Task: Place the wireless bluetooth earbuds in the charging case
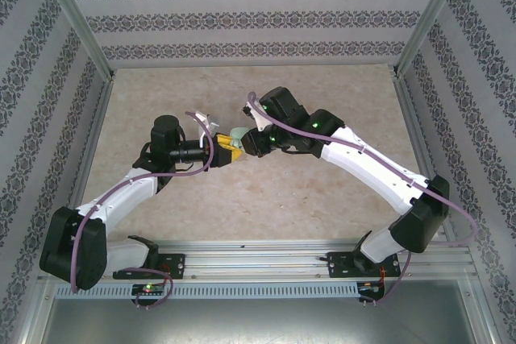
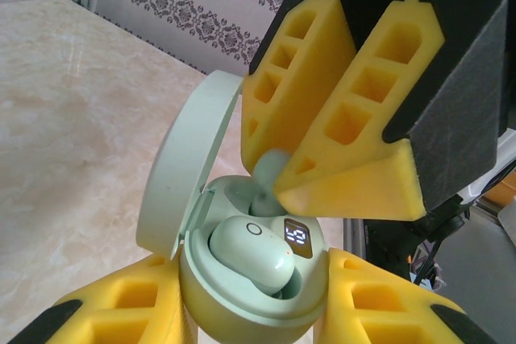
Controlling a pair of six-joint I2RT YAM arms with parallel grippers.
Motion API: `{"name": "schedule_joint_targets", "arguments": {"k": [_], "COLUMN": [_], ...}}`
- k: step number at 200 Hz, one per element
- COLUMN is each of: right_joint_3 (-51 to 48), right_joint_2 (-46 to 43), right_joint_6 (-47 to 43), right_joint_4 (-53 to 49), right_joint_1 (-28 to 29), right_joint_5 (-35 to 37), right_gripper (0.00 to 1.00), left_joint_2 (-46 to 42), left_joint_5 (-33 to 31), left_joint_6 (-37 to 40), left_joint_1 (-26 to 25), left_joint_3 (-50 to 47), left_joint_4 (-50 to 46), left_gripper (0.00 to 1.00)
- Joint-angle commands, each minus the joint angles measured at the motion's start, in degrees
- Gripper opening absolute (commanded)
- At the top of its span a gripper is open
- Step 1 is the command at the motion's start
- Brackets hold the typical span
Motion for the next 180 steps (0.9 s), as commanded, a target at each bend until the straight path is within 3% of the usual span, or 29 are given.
{"name": "schedule_joint_targets", "arguments": {"k": [1,139,180], "right_joint_3": [1.82,3.60,3.36], "right_joint_2": [1.44,-2.57,-5.17], "right_joint_6": [0.14,0.48,2.09], "right_joint_4": [-1.95,-3.16,-1.02], "right_joint_1": [0.64,0.31,-1.92], "right_joint_5": [-0.78,0.89,-1.71], "right_gripper": [0.25,0.31,0.32], "left_joint_2": [-0.92,-1.09,-0.93], "left_joint_5": [1.48,1.53,1.72], "left_joint_6": [1.06,1.07,0.62], "left_joint_1": [-0.51,-0.52,-0.50], "left_joint_3": [1.99,1.96,2.45], "left_joint_4": [2.28,2.65,2.96], "left_gripper": [0.16,0.16,0.16]}}
